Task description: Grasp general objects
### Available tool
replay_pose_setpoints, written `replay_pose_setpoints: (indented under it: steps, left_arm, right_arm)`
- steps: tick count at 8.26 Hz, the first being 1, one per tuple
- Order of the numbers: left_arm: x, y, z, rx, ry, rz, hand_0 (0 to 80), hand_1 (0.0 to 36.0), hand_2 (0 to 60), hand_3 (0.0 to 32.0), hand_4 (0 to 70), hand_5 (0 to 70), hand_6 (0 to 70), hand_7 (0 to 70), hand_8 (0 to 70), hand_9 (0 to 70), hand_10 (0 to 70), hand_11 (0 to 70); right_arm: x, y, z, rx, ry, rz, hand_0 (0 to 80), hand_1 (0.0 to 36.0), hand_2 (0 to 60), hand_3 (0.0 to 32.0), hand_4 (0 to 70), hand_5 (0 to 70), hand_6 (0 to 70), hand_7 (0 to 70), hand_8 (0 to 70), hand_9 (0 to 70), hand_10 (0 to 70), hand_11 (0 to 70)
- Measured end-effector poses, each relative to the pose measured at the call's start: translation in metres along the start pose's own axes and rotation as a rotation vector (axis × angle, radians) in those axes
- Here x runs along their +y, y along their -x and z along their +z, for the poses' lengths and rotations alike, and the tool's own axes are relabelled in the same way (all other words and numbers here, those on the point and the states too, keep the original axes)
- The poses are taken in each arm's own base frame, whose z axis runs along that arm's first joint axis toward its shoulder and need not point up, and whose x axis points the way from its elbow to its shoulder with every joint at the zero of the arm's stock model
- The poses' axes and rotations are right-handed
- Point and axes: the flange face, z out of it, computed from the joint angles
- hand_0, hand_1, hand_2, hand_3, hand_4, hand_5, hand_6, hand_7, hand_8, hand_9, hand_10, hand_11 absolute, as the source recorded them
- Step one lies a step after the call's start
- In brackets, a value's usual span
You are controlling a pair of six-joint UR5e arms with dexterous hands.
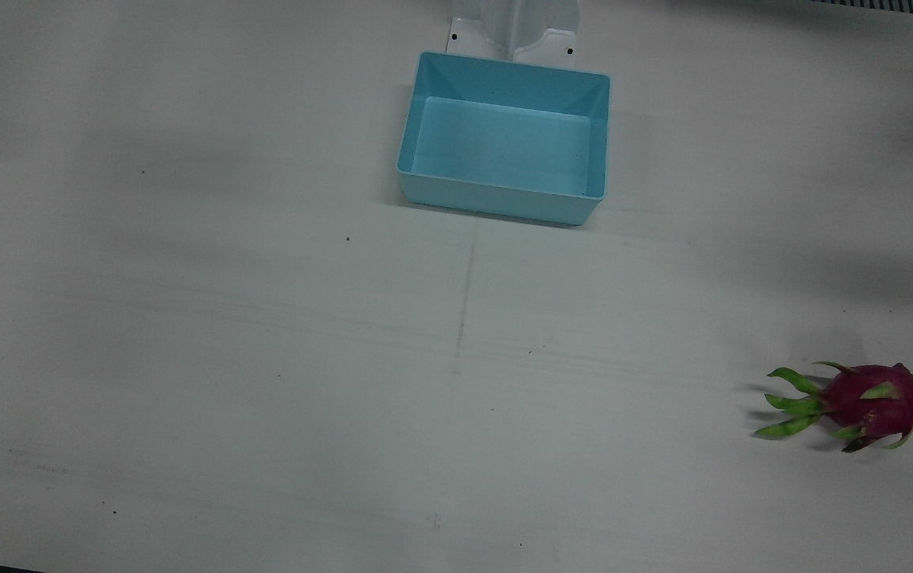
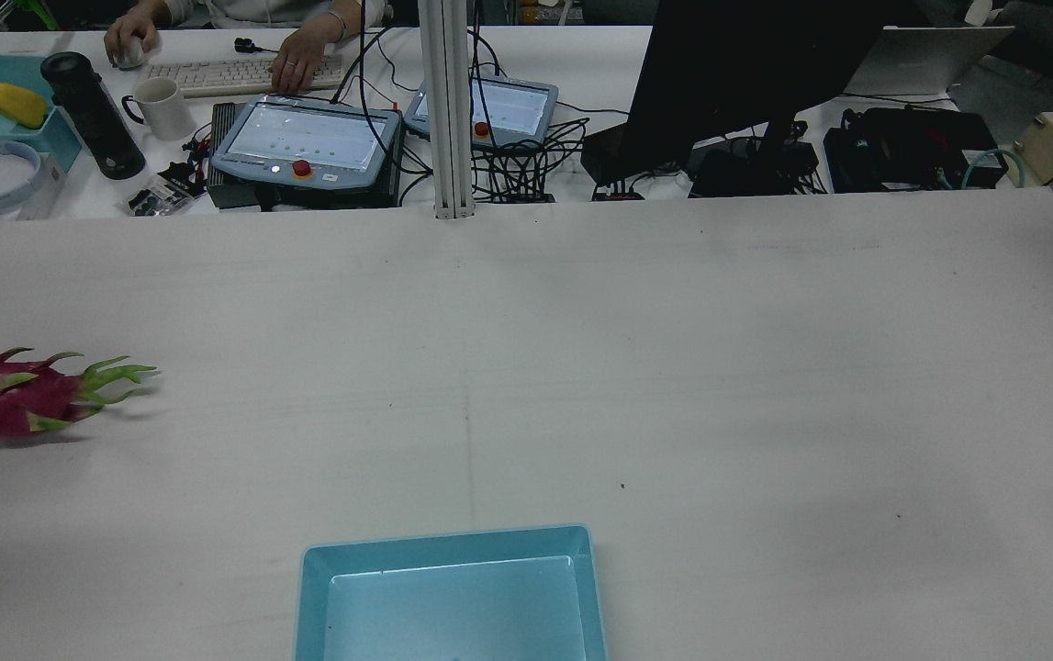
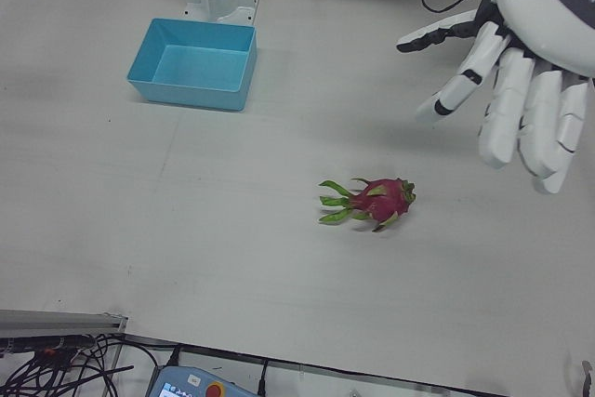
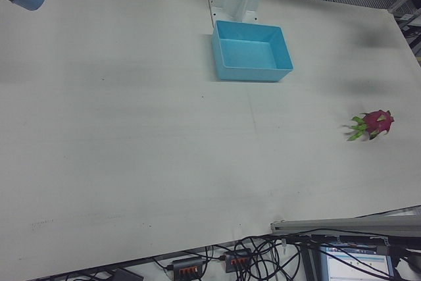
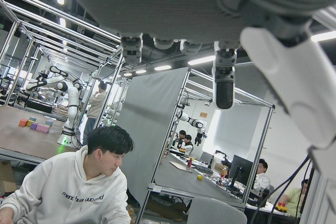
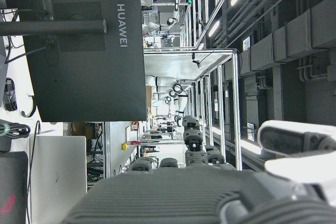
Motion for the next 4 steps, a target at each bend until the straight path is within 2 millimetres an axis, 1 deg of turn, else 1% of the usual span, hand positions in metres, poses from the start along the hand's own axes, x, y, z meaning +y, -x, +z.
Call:
replay_pose_setpoints:
  steps: [1, 2, 3, 4]
  left_arm:
    - [0.026, 0.015, 0.009, -0.032, 0.031, 0.03, 61.9, 27.6, 11.5, 5.2, 0.0, 22.7, 0.0, 5.8, 0.0, 0.0, 6.1, 12.2]
    - [0.049, 0.03, 0.014, -0.065, 0.051, 0.056, 62.5, 27.9, 9.4, 9.6, 0.0, 15.1, 0.0, 4.1, 0.0, 0.0, 3.8, 8.9]
    - [0.065, 0.044, 0.016, -0.097, 0.064, 0.068, 64.9, 29.1, 7.9, 27.4, 0.0, 8.4, 0.0, 1.6, 0.0, 0.0, 2.0, 6.4]
    - [0.074, 0.061, 0.018, -0.137, 0.073, 0.071, 69.6, 29.9, 5.0, 15.4, 0.0, 2.2, 0.0, 1.8, 0.0, 0.0, 2.3, 7.1]
  right_arm:
    - [0.0, 0.0, 0.0, 0.0, 0.0, -0.001, 0.0, 0.0, 0.0, 0.0, 0.0, 0.0, 0.0, 0.0, 0.0, 0.0, 0.0, 0.0]
    - [0.0, 0.0, 0.0, 0.0, 0.0, -0.001, 0.0, 0.0, 0.0, 0.0, 0.0, 0.0, 0.0, 0.0, 0.0, 0.0, 0.0, 0.0]
    - [0.0, 0.0, 0.0, 0.0, 0.0, -0.001, 0.0, 0.0, 0.0, 0.0, 0.0, 0.0, 0.0, 0.0, 0.0, 0.0, 0.0, 0.0]
    - [0.0, 0.0, 0.0, 0.0, 0.0, -0.001, 0.0, 0.0, 0.0, 0.0, 0.0, 0.0, 0.0, 0.0, 0.0, 0.0, 0.0, 0.0]
